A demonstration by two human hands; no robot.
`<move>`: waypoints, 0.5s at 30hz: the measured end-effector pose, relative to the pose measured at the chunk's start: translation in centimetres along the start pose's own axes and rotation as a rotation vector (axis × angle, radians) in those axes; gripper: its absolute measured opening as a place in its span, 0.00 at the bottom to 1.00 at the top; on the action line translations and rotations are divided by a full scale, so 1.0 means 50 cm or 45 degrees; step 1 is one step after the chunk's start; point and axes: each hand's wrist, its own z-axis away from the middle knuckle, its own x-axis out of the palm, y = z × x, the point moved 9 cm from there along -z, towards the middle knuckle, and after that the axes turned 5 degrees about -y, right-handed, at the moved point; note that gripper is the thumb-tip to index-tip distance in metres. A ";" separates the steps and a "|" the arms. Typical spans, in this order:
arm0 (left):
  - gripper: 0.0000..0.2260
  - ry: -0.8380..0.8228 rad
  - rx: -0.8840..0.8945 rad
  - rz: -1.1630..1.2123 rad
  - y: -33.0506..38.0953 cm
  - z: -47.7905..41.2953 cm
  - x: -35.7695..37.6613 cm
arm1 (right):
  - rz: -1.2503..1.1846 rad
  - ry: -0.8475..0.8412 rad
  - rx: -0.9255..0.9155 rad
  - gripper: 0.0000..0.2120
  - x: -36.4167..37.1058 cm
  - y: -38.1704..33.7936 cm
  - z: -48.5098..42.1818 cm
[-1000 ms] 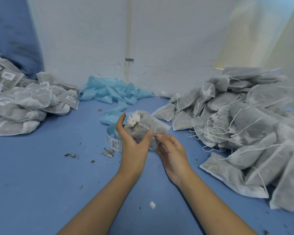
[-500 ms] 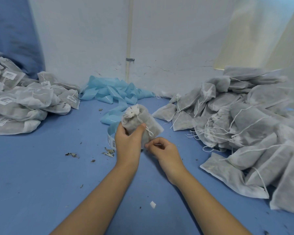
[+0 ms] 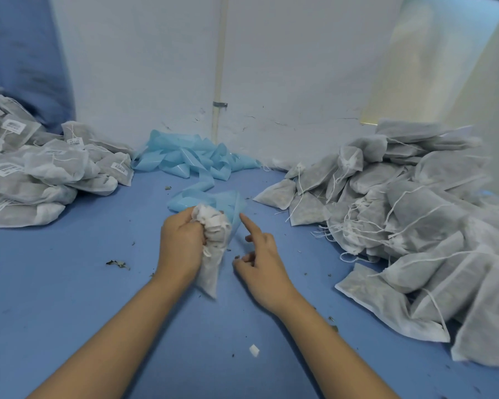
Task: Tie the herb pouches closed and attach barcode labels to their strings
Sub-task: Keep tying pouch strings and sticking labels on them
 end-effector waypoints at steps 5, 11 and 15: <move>0.07 -0.047 0.054 -0.146 -0.016 0.018 -0.018 | 0.336 -0.055 -0.114 0.31 0.018 -0.017 -0.002; 0.13 -0.085 0.142 -0.461 -0.009 0.019 -0.003 | 0.206 0.144 -0.075 0.06 -0.015 -0.019 0.009; 0.10 -0.097 0.181 -0.578 -0.003 0.026 -0.004 | 0.108 0.323 0.059 0.05 -0.055 0.008 0.014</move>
